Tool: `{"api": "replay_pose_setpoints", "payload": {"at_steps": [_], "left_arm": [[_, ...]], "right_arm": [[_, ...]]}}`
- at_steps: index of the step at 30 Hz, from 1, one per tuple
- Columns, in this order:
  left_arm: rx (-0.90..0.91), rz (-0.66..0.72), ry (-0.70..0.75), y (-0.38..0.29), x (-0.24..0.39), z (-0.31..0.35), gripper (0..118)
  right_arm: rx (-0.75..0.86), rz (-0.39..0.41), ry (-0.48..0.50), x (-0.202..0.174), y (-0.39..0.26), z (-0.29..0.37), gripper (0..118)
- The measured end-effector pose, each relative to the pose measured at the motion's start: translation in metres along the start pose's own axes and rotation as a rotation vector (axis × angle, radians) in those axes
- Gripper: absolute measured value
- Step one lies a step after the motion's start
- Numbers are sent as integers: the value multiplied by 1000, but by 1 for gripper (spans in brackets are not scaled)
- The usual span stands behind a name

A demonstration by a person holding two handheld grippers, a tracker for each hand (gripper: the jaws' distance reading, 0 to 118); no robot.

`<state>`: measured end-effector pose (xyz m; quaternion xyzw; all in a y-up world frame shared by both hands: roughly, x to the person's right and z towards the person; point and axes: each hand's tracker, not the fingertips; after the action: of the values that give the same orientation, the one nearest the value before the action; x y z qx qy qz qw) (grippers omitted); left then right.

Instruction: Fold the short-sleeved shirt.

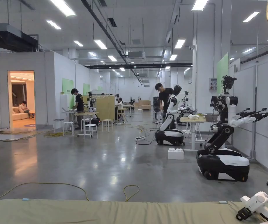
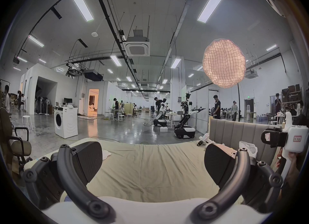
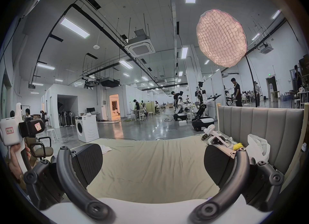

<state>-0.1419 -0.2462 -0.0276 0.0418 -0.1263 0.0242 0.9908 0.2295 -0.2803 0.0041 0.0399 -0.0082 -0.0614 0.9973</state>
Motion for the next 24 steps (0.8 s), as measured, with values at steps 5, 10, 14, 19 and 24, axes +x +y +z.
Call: {"api": "replay_pose_setpoints", "payload": {"at_steps": [5, 10, 14, 19, 24], "left_arm": [[-26, 3, 0, -3, -1, -3, 118], [-41, 5, -4, -4, -1, -5, 118], [-45, 8, -5, -4, -1, -4, 118], [-38, 27, -16, -1, -3, -2, 118], [-36, 18, -13, 0, -2, -4, 118]], "right_arm": [[-65, -18, -66, 1, 0, -8, 118], [-174, -210, -8, 8, 12, -23, 118], [-174, -258, 38, 3, 22, -23, 118], [-161, -192, 60, -2, 20, -21, 118], [-165, -150, 42, -3, 18, -19, 118]]}}
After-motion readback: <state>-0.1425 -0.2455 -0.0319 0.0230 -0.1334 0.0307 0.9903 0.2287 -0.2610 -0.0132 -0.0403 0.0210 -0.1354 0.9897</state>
